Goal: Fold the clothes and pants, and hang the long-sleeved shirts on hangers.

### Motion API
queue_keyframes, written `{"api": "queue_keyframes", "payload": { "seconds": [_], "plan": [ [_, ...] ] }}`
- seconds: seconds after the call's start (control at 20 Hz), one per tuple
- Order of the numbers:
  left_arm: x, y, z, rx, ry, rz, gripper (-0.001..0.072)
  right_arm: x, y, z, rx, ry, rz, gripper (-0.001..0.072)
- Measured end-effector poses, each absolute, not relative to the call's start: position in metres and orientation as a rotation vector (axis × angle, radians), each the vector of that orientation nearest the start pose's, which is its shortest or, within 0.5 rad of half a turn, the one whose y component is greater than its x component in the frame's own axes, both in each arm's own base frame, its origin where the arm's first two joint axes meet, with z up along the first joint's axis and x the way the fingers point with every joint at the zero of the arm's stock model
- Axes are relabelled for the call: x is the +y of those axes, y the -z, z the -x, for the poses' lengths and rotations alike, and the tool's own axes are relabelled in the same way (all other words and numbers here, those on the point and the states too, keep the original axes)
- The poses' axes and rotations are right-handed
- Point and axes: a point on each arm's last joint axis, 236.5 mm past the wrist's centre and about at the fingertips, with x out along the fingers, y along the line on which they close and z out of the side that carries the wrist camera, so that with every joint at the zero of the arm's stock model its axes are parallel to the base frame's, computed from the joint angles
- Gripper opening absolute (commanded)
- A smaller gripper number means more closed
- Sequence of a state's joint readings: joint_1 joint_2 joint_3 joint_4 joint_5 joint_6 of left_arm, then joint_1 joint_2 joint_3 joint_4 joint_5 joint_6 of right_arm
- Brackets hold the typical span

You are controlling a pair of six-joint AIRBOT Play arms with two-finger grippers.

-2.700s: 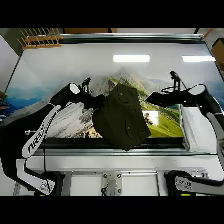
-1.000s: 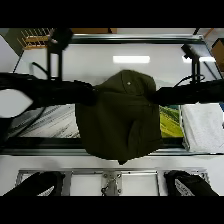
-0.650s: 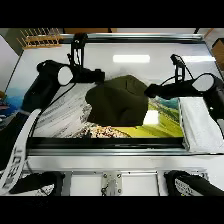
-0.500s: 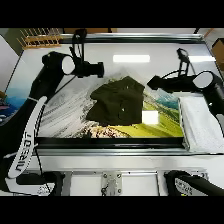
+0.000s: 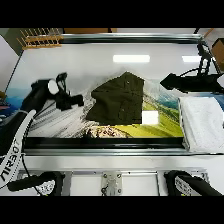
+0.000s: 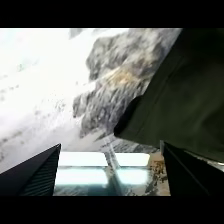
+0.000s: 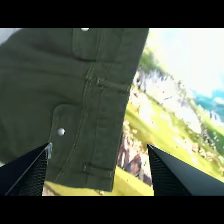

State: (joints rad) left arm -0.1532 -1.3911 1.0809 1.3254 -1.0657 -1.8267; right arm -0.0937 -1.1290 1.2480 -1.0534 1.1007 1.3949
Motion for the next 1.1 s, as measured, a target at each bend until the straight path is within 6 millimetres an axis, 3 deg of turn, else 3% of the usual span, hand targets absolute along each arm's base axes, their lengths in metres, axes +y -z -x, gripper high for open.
{"api": "queue_keyframes", "payload": {
  "seconds": [0.15,0.25,0.6,0.9,0.95,1.0,1.05,1.1],
  "plan": [
    [-0.117,0.092,-0.331,1.458,0.018,0.607,0.0680,0.078,-0.135,-0.401,0.929,-0.340,-0.302,0.0649],
    [-0.125,0.103,-0.327,1.431,0.018,0.729,0.0680,0.090,-0.135,-0.396,0.942,-0.369,-0.290,0.0648],
    [-0.135,0.103,-0.360,1.326,0.016,0.891,0.0680,0.113,-0.134,-0.388,0.957,-0.427,-0.258,0.0649],
    [-0.171,0.108,-0.367,1.446,0.134,0.853,0.0676,0.117,-0.133,-0.386,0.966,-0.439,-0.253,0.0649],
    [-0.177,0.109,-0.366,1.466,0.151,0.842,0.0514,0.117,-0.133,-0.385,0.968,-0.439,-0.252,0.0648],
    [-0.180,0.112,-0.365,1.479,0.162,0.812,0.0234,0.118,-0.132,-0.384,0.974,-0.441,-0.252,0.0648],
    [-0.180,0.116,-0.363,1.491,0.168,0.774,0.0049,0.118,-0.131,-0.383,0.978,-0.441,-0.253,0.0648],
    [-0.183,0.115,-0.364,1.495,0.179,0.759,0.0020,0.118,-0.127,-0.381,0.989,-0.441,-0.253,0.0648]
  ]
}}
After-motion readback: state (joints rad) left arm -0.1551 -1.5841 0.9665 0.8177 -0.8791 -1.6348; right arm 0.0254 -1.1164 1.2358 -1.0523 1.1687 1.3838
